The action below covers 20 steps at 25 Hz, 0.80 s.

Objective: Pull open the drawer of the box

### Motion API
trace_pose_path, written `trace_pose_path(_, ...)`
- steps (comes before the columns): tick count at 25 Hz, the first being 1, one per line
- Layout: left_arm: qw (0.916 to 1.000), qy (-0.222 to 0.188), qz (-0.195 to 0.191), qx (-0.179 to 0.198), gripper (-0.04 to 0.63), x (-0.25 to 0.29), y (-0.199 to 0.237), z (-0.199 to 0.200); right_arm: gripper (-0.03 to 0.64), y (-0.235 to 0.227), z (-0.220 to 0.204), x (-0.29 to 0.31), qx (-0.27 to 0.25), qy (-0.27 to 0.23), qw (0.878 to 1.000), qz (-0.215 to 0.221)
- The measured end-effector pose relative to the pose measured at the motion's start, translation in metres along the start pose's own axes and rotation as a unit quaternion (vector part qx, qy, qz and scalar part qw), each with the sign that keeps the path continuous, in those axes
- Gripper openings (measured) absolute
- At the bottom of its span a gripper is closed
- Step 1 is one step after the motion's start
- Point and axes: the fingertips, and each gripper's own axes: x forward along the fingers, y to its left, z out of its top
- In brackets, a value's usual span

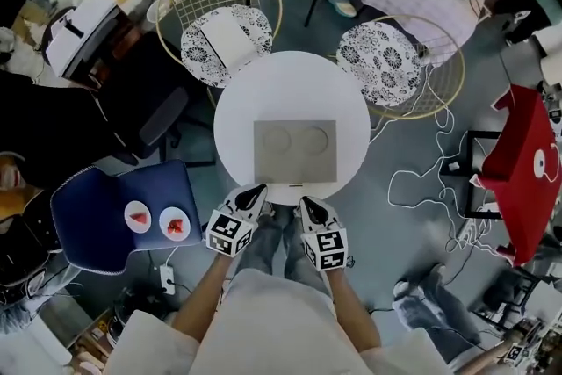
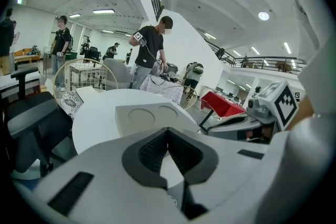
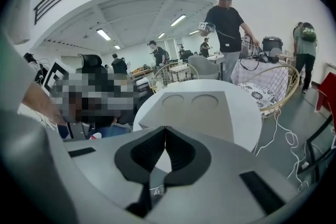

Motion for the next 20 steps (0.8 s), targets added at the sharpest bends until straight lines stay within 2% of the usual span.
trace_pose_path(7, 0.9998, 0.015, 0.012, -0.003, 0.012, 0.016, 0.024, -0.025, 0.015, 0.011, -0.037, 0.01, 0.02, 0.026, 0.999, 0.015)
trace_pose_path(20, 0.9992, 0.036, 0.018, 0.001, 0.011, 0.04, 0.044, -0.044, 0.018, 0.006, -0.059, 0.028, 0.034, 0.054, 0.998, 0.01)
